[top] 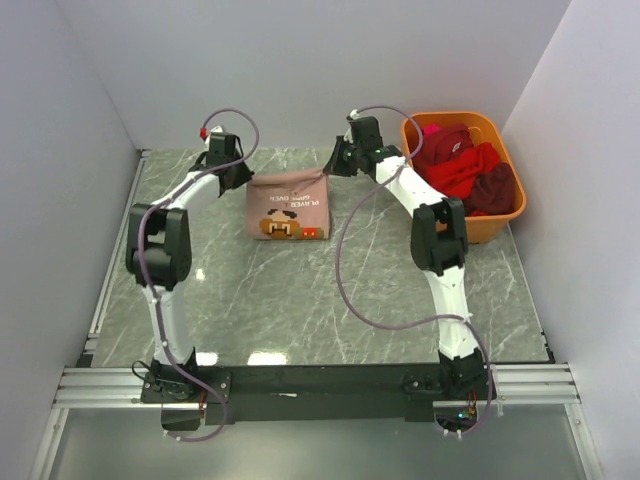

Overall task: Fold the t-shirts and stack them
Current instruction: Fold the tshirt

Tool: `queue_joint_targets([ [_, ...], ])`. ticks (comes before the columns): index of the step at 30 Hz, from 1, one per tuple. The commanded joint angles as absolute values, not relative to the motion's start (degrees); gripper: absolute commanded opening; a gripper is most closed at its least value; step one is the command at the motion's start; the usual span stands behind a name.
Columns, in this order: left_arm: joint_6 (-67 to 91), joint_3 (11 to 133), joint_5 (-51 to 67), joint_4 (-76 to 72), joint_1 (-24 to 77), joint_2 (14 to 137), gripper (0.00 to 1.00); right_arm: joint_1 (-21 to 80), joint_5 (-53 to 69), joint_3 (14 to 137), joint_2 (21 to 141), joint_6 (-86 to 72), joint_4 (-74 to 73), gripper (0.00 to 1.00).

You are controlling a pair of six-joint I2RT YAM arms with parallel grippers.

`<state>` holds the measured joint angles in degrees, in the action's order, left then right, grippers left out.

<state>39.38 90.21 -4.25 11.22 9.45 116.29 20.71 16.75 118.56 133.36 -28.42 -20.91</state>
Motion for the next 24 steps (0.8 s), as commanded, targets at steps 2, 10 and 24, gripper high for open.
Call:
queue_joint_targets([
  [2, 37.1, 97.9, -1.1, 9.6, 7.3, 122.8, 0.26, 18.7, 21.9, 128.8, 139.3, -27.4, -22.0, 0.38],
  [10, 37.3, 97.9, 4.9, 9.9, 5.5, 119.6, 0.99, 18.5, 26.0, 117.9, 131.9, -26.5, -17.5, 0.69],
  [24, 39.8, 75.6, 8.1, 5.7, 5.6, 106.7, 0.99, 22.1, 16.4, 105.3, 126.7, -25.0, -22.8, 0.67],
])
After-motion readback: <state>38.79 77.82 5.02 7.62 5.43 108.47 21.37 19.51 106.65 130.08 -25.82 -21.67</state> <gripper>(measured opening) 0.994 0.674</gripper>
